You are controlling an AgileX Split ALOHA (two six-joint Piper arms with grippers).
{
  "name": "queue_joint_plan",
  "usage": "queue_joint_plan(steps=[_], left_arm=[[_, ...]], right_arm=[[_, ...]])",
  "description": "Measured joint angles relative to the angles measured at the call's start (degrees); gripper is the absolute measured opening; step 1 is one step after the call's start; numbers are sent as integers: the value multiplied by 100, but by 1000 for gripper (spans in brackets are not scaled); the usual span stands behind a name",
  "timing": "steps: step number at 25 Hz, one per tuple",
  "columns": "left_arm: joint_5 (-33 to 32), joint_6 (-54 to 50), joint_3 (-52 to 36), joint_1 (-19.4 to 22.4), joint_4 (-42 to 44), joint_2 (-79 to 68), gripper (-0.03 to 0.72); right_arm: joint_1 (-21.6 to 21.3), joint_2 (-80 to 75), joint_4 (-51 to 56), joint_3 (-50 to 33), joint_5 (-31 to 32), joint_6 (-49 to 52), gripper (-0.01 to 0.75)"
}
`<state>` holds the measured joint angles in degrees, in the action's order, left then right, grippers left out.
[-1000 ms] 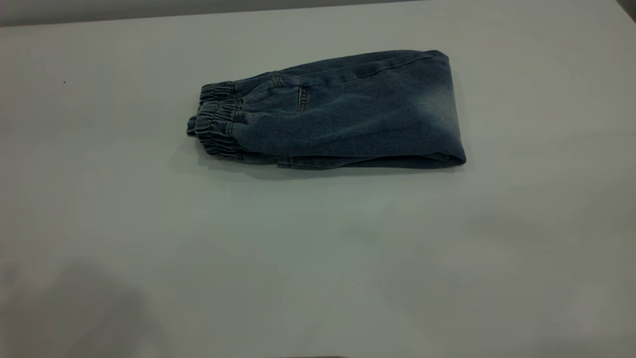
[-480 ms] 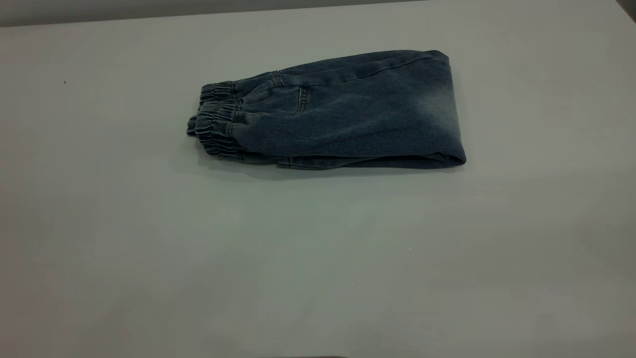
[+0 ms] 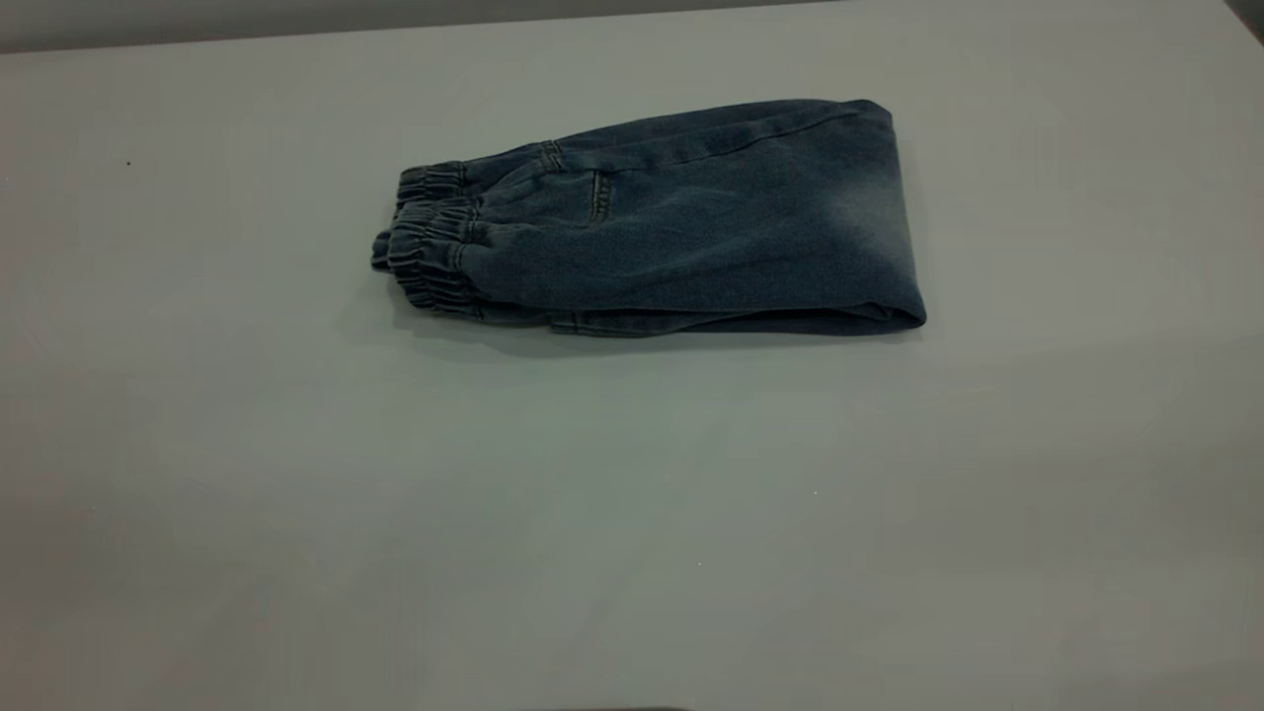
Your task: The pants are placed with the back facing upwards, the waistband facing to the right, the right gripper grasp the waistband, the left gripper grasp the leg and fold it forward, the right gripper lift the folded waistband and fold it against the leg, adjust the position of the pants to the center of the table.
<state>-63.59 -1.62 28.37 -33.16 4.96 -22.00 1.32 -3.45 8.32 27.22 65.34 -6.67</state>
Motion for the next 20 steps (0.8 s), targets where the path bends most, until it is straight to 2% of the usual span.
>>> queue_joint_plan(steps=[20], left_arm=[[0, -22, -32, 0, -339, 6, 514]], right_arm=[[0, 0, 10, 0, 0, 0, 590]])
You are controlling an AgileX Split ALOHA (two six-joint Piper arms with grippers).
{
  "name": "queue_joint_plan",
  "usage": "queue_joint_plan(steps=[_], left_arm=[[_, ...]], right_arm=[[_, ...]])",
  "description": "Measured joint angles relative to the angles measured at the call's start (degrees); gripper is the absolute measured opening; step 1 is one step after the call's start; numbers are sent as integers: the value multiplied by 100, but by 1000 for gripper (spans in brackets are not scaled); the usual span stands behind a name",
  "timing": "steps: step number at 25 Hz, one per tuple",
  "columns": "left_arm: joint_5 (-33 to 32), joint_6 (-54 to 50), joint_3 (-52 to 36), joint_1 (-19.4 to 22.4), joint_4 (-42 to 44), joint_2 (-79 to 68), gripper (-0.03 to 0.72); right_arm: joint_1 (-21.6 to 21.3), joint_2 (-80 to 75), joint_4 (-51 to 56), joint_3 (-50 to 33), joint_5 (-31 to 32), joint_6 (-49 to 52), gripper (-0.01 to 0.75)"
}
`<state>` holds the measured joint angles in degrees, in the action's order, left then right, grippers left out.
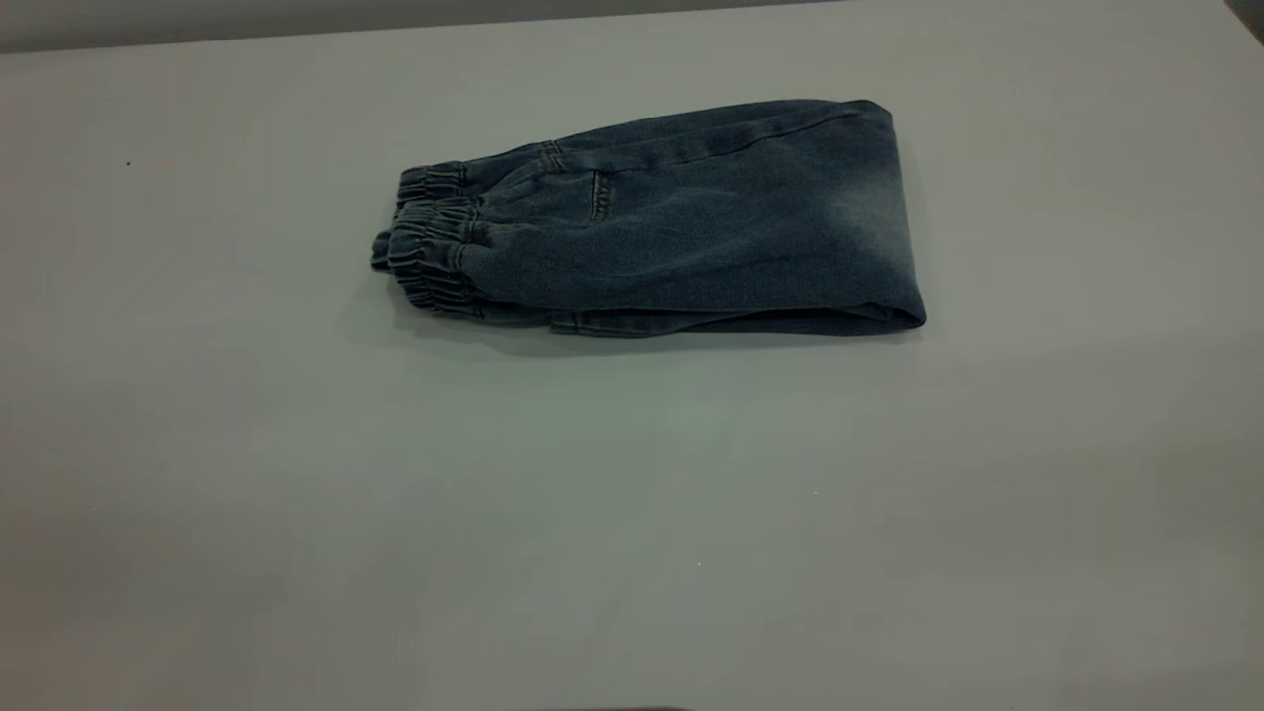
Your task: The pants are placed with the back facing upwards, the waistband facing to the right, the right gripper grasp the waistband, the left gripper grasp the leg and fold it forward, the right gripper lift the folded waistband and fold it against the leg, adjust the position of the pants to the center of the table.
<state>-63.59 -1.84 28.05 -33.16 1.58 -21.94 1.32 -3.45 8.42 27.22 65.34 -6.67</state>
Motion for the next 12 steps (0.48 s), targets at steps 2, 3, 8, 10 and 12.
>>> queue_joint_plan(steps=[2, 3, 8, 10, 12], left_arm=[[0, 6, 0, 0, -2, 0, 514], [0, 21, 0, 26, -16, 0, 514], [0, 72, 0, 1200, -48, 270, 514], [0, 84, 0, 1728, -48, 535, 514], [-4, 84, 0, 2196, -48, 830, 514]], right_arm=[[0, 0, 0, 0, 0, 0, 590], [0, 0, 5, 0, 0, 0, 590], [0, 0, 9, 0, 0, 0, 590], [0, 0, 9, 0, 0, 0, 590], [0, 0, 9, 0, 0, 0, 590]])
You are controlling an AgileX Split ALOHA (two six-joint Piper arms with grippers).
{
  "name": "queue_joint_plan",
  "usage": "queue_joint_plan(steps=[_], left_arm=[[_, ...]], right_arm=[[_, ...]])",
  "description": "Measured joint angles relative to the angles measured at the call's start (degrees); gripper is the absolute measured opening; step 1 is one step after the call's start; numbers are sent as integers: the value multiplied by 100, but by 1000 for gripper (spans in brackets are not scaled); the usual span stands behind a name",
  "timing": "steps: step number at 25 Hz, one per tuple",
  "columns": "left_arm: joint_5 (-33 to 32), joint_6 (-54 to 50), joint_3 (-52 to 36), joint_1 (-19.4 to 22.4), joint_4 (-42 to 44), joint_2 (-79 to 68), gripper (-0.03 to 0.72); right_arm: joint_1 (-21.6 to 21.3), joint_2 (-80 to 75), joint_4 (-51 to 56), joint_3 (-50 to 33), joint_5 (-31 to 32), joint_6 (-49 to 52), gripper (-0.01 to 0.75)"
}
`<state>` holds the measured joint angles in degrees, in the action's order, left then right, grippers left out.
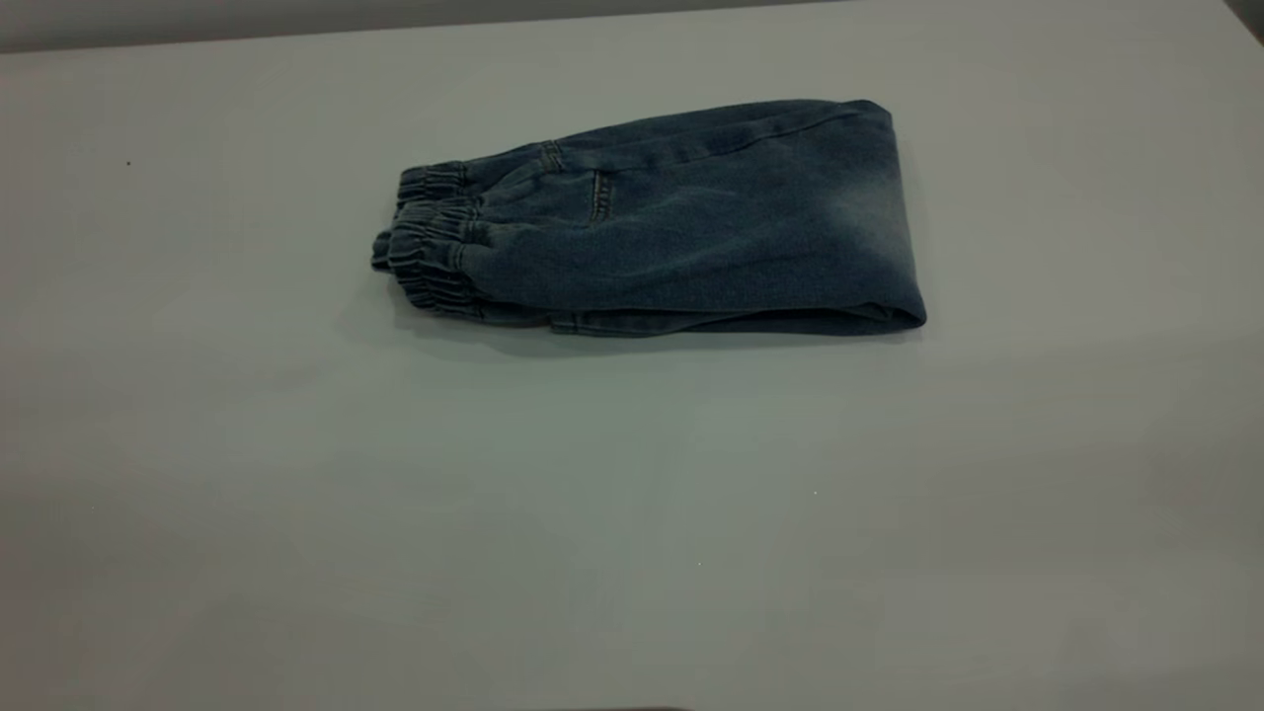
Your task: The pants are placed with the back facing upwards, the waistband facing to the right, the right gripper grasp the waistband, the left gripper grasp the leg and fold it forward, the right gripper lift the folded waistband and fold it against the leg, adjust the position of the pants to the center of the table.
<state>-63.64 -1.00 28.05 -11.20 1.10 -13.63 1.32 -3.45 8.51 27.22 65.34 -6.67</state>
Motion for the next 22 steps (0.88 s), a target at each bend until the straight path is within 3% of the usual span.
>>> queue_joint_plan(steps=[3, 10, 22], left_arm=[[-19, 0, 0, 449, 0, 461, 514], [-54, 0, 0, 1182, 0, 1288, 514], [-73, 0, 0, 1211, 0, 1464, 514]], right_arm=[[-71, 0, 3, 0, 0, 0, 590], [-752, 348, 8, 0, 4, 0, 590], [-815, 409, 89, 0, 19, 0, 590]])
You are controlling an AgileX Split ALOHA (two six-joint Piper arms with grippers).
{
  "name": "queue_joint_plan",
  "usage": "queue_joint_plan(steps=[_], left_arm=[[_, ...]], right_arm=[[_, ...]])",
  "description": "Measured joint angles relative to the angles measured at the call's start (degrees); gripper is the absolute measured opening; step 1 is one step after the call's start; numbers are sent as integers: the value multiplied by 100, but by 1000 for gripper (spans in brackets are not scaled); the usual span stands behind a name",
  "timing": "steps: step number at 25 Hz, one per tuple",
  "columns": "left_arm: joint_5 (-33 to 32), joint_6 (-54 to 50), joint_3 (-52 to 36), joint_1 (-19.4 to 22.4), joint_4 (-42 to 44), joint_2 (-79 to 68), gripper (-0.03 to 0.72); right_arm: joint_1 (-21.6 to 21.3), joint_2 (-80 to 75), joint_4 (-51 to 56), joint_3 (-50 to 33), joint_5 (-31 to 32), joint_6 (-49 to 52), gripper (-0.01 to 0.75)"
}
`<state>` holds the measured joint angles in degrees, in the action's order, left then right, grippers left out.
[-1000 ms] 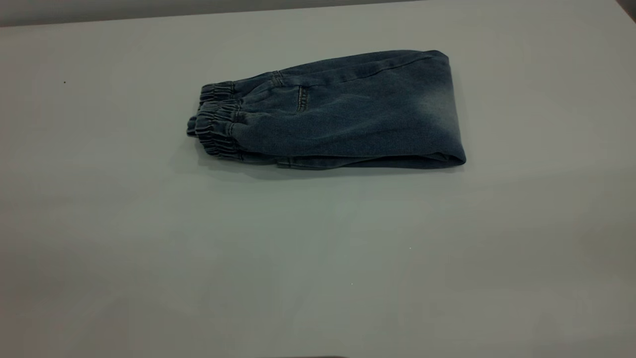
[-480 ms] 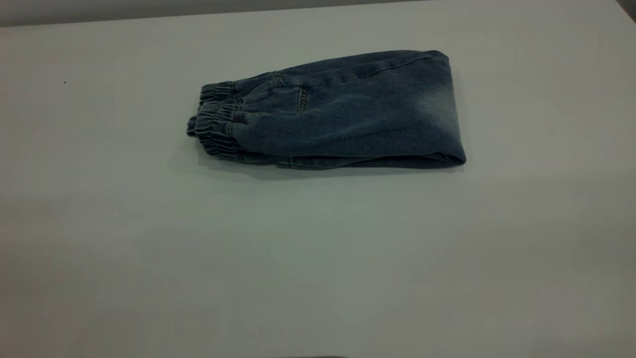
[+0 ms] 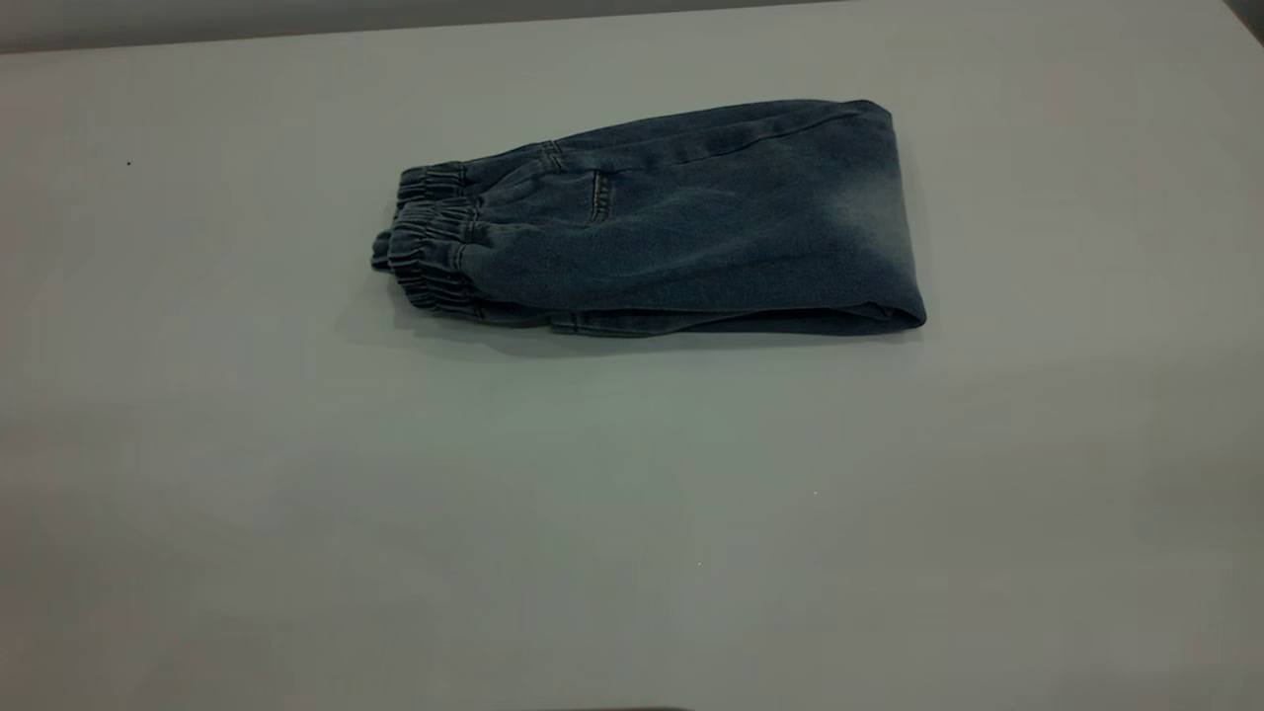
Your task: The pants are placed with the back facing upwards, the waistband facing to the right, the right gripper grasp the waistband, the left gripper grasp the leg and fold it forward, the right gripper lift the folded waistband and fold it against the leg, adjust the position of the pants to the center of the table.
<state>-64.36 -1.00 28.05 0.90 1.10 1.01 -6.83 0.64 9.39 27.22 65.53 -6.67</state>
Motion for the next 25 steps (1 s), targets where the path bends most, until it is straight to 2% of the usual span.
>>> queue_joint_plan(steps=[11, 18, 25], left_arm=[[-11, 0, 0, 0, 0, 0, 514], [-11, 0, 0, 0, 0, 0, 514], [-11, 0, 0, 0, 0, 0, 514]], right_arm=[[0, 0, 10, 0, -7, 17, 590], [0, 0, -535, -5, -20, 667, 590], [0, 0, -552, -5, -20, 706, 590]])
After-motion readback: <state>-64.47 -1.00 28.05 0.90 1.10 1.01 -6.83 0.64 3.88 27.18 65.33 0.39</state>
